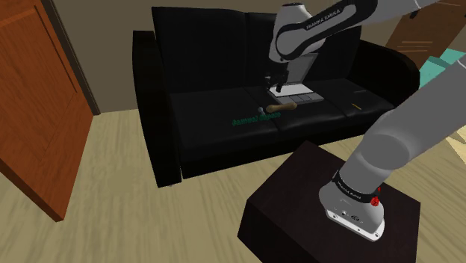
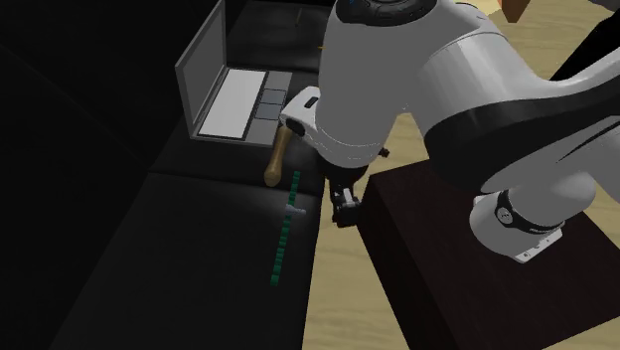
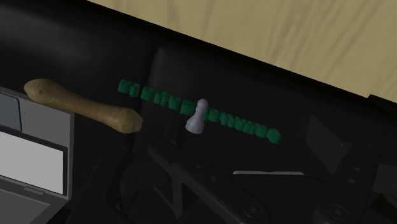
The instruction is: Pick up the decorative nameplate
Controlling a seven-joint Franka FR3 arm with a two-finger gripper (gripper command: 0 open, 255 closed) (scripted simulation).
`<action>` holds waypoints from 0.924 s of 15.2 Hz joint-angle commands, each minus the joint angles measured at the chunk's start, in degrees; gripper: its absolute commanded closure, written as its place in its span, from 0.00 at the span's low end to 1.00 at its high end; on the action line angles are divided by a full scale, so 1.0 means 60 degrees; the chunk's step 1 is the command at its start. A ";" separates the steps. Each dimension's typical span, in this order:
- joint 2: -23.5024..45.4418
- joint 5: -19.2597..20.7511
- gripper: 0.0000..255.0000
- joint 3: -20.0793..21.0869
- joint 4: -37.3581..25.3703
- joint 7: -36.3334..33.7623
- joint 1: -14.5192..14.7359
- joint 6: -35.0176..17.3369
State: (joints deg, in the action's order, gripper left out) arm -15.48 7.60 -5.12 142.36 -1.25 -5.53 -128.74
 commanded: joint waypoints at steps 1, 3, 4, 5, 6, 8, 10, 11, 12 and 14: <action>0.0676 0.0079 0.00 -0.0112 -0.0066 -0.0124 -0.0131 -0.0706; 0.1395 0.0121 0.00 -0.0190 -0.0269 -0.0277 -0.0228 -0.1293; 0.1758 0.0136 0.00 -0.0231 -0.0391 -0.0351 -0.0273 -0.1571; 0.2124 0.0146 0.00 -0.0273 -0.0524 -0.0422 -0.0316 -0.1839; 0.2491 0.0149 0.00 -0.0316 -0.0671 -0.0490 -0.0358 -0.2095; 0.3228 0.0137 0.00 -0.0402 -0.0999 -0.0614 -0.0438 -0.2574; 0.3964 0.0094 0.00 -0.0482 -0.1374 -0.0722 -0.0518 -0.3006; 0.4021 0.0089 0.00 -0.0490 -0.1405 -0.0729 -0.0523 -0.3038; 0.4128 0.0089 0.00 -0.0491 -0.1388 -0.0738 -0.0525 -0.3161; 0.4346 0.0088 0.00 -0.0491 -0.1359 -0.0757 -0.0530 -0.3407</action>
State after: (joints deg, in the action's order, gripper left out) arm 9.68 8.15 -8.05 134.30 -5.72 -8.67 -148.31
